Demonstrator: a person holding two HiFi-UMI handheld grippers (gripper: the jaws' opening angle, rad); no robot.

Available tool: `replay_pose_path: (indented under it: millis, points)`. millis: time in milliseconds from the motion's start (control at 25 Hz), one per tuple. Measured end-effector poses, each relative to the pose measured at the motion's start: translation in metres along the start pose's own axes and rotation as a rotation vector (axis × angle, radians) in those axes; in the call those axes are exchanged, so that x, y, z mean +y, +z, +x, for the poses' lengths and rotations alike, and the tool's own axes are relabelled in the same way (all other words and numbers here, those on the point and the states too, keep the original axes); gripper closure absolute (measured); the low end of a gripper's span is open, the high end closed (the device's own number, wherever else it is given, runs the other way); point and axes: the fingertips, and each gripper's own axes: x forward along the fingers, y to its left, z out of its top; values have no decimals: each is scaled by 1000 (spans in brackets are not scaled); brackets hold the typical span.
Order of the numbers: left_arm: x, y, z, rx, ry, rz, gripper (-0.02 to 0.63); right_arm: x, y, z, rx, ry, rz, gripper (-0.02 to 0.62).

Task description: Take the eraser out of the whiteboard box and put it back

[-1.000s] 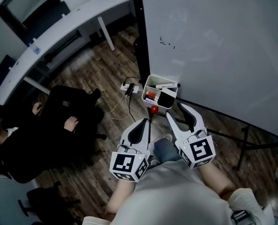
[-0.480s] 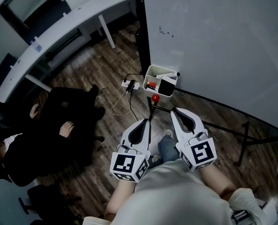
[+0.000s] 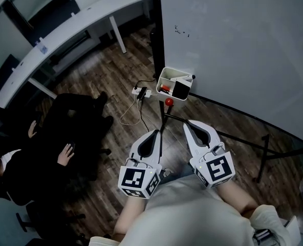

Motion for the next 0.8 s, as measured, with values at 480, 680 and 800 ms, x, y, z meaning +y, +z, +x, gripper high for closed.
replay_pose_path:
  millis: [480, 680, 800]
  points:
    - [-37, 2, -1, -29, 15, 7, 601, 3, 4, -37, 5, 76, -22, 591]
    - [-53, -6, -10, -29, 49, 1, 601, 0, 3, -57, 0, 89, -17, 591]
    - [-65, -14, -16, -24, 68, -7, 603, -1, 4, -73, 0, 98, -14, 592]
